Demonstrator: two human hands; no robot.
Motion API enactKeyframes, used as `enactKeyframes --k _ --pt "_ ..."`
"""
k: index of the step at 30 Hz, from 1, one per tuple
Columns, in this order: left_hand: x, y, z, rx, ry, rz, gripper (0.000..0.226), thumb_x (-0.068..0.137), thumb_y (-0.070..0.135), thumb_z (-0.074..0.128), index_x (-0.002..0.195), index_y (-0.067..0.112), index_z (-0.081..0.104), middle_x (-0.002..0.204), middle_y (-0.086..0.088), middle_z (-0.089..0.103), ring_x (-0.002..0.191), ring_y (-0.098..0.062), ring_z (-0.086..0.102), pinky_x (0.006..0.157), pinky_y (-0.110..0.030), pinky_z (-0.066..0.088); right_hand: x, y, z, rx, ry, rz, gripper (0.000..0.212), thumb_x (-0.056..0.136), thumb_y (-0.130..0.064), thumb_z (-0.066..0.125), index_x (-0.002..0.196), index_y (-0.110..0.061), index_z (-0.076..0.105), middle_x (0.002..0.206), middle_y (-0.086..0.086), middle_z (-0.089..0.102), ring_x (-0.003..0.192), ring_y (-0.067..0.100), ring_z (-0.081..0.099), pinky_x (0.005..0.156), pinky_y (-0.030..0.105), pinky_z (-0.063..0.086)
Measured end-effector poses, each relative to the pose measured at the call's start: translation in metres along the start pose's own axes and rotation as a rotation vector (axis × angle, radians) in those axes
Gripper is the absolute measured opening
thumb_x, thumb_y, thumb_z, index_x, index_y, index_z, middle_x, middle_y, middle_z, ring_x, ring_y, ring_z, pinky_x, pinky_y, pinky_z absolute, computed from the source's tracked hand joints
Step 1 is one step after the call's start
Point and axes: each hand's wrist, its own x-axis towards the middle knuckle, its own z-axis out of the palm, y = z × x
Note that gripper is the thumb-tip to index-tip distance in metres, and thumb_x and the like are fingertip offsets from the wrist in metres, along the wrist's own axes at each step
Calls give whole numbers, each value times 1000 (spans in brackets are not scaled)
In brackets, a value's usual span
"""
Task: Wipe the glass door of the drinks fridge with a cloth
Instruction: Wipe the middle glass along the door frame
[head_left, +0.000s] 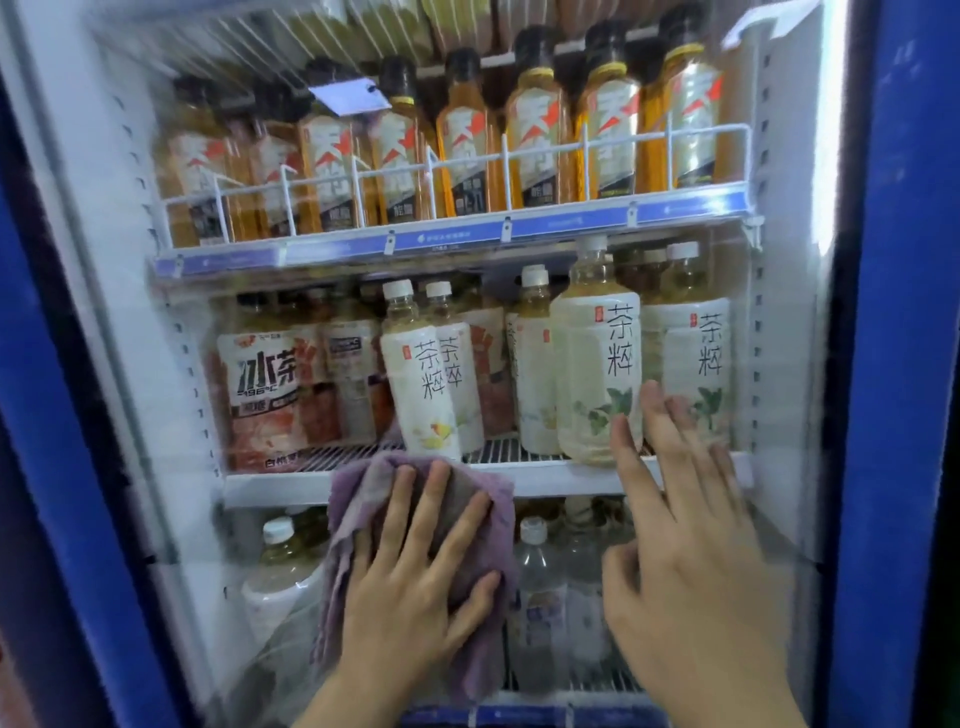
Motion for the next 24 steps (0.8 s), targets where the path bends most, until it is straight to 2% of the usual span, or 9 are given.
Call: enactKeyframes --k 3,7,10,14,16,19,22,24 --pt "61 -1 -16 -12 70 65 71 104 60 35 167 35 13 177 -2 6 163 -29 6 130 -38 -4 0 0 -3 -22 -65 -1 102 69 -5 73 163 -8 32 175 10 16 162 30 16 127 55 23" --pt "143 9 -33 -62 173 4 69 107 57 34 167 32 12 176 -3 3 163 -26 0 129 -42 2 -2 6 -7 -16 -110 -54 104 71 -6 69 165 -8 25 176 10 12 162 29 15 127 56 26" --pt "140 18 -30 -76 173 -38 69 107 53 31 168 29 11 176 -8 7 163 -29 1 130 -45 4 -2 16 -10 34 -120 -90 99 73 -6 60 166 -10 24 176 6 12 163 25 13 125 47 17" --pt "84 38 -12 -58 106 -5 74 103 49 37 168 27 9 176 -9 0 163 -33 1 130 -43 -4 -3 29 -12 103 -58 -75 92 77 -4 52 165 -10 27 176 3 17 163 20 13 128 42 15" --pt "59 50 -5 -35 66 7 79 100 48 42 168 28 7 176 -7 -1 163 -33 1 131 -43 -4 -5 36 -14 121 10 -18 90 77 4 55 163 -8 33 174 5 24 162 21 18 128 44 17" --pt "54 62 -6 -35 54 -86 84 96 45 46 168 30 6 176 -5 0 163 -31 0 130 -43 -1 -7 41 -16 108 85 57 87 73 5 62 157 -3 43 169 11 34 158 28 27 127 49 22" --pt "90 65 -18 -60 82 -36 81 98 45 45 167 30 7 175 -9 5 163 -29 -4 130 -42 -4 -6 39 -15 91 103 89 82 72 4 60 153 1 48 167 15 37 156 33 31 123 60 32" --pt "132 70 -30 -101 125 -25 76 100 43 45 167 27 14 175 -12 10 163 -29 -3 129 -39 -7 -7 39 -15 78 77 78 82 72 4 61 153 1 48 168 16 35 156 34 30 122 62 32"
